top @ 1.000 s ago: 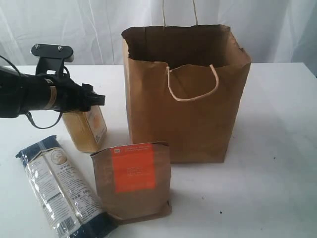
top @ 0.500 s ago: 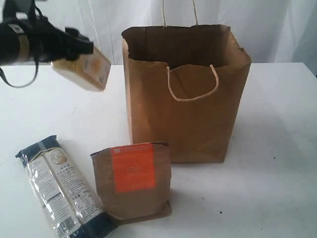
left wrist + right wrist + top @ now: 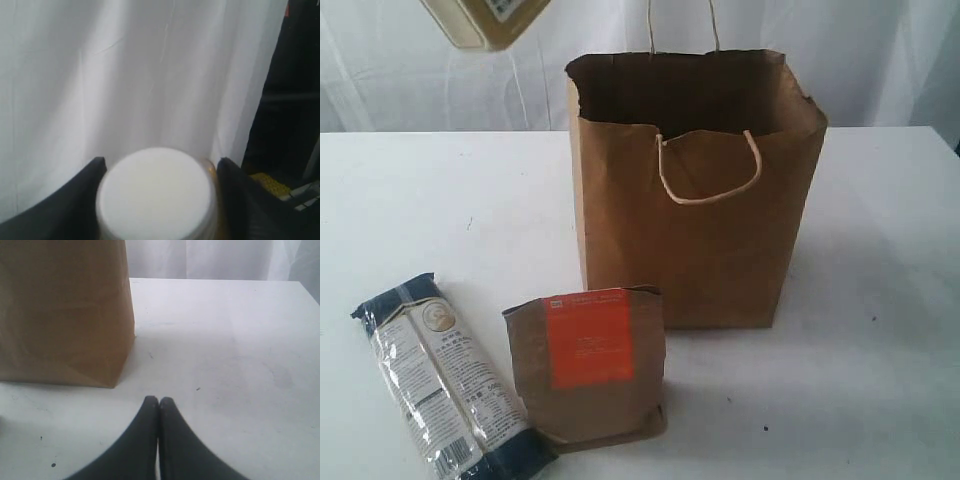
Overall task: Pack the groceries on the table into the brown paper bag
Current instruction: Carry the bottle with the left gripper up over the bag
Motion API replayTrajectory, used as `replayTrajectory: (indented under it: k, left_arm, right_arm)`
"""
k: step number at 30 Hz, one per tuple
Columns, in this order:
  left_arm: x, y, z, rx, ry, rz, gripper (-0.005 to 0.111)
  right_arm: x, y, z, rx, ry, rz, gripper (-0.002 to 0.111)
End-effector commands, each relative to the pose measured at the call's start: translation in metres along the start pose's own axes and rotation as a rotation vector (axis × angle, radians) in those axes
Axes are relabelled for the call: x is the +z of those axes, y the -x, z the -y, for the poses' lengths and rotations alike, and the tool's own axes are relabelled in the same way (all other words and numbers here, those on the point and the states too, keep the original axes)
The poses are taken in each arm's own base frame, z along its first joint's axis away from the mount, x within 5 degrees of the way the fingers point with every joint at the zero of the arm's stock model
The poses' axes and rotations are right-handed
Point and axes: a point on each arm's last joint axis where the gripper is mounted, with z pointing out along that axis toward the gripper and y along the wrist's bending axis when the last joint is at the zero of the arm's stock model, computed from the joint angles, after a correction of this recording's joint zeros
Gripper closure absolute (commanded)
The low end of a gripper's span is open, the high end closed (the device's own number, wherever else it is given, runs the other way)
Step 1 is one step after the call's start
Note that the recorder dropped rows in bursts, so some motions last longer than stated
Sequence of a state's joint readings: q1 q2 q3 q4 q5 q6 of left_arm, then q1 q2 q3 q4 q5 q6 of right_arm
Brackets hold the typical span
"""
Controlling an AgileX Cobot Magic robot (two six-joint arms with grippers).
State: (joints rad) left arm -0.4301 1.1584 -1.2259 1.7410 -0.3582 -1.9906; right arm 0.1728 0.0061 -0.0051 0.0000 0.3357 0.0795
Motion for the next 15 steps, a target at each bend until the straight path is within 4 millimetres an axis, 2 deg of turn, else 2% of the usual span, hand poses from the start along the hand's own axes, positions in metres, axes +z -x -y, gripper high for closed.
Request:
replayTrajectory:
  k: [1,6,9,15]
  left_arm:
    - [-0.001,0.023,0.009,-0.007,-0.06,0.055,0.107]
    - [0.031,0.007,0.017,-0.013,-0.185,-0.025,0.107]
    - [0.049,-0.006,0.038,0.068,-0.235,-0.047,0.107]
    - [0.069,-0.017,0.056,0.067,-0.209,-0.057,0.107]
  right_arm:
    - [0.0,-0.001,0.0,0.004,-0.003,0.002,0.108]
    - [0.0,-0.001,0.0,0.004,-0.003,0.002,0.108]
    - [0.0,-0.001,0.0,0.004,-0.003,0.002,0.108]
    - [0.0,-0.001,0.0,0.004,-0.003,0.002,0.108]
